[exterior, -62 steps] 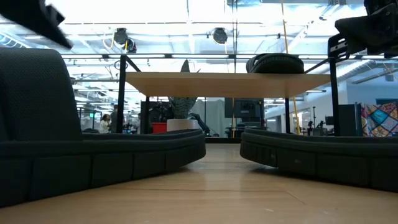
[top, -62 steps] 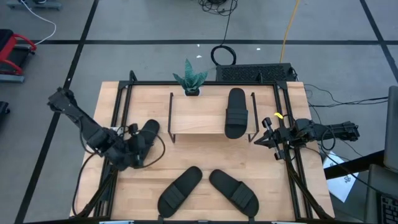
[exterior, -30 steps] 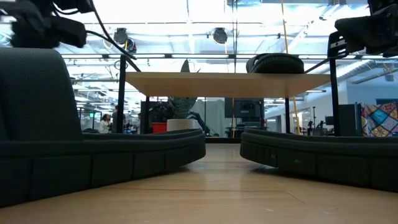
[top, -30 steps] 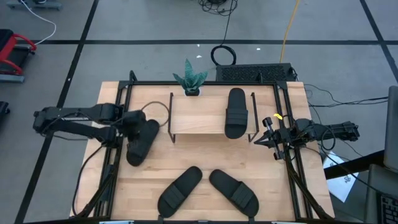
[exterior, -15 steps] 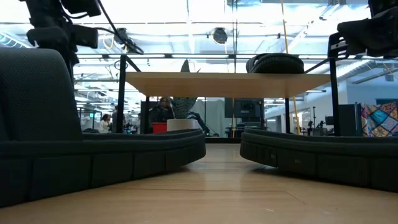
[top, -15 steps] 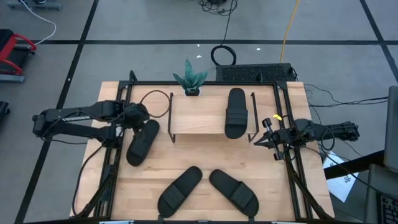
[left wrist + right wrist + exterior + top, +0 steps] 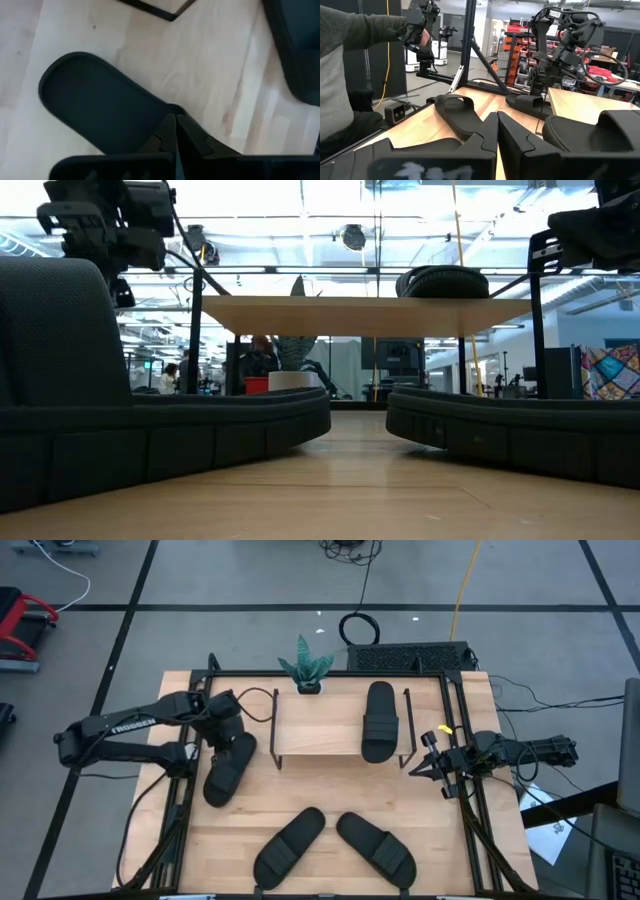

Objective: Pick and place slides into the shelf
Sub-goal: Put the top black slide on the shelf

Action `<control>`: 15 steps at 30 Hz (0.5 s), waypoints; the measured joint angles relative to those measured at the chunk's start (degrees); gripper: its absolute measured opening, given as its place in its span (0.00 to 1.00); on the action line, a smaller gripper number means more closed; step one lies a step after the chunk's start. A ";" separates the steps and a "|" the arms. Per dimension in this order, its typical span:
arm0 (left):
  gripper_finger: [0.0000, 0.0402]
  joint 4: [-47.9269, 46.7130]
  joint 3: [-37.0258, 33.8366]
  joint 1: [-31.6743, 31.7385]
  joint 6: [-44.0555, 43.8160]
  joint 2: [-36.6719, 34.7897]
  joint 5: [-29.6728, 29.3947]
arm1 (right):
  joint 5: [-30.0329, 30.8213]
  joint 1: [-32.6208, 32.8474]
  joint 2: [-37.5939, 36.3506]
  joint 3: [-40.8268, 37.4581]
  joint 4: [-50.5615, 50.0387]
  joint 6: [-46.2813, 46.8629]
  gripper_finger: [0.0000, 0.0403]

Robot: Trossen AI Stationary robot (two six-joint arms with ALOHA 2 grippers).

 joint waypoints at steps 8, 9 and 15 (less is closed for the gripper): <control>0.02 -0.87 -1.56 6.81 3.37 2.62 14.85 | 0.00 0.00 0.00 0.00 0.01 0.85 0.00; 0.02 -1.57 -2.15 7.13 3.39 2.76 17.15 | -0.02 0.00 0.00 0.00 0.02 0.92 0.00; 0.02 -2.67 -7.87 8.30 1.55 2.45 19.48 | -0.11 0.00 0.00 0.00 0.02 2.36 0.00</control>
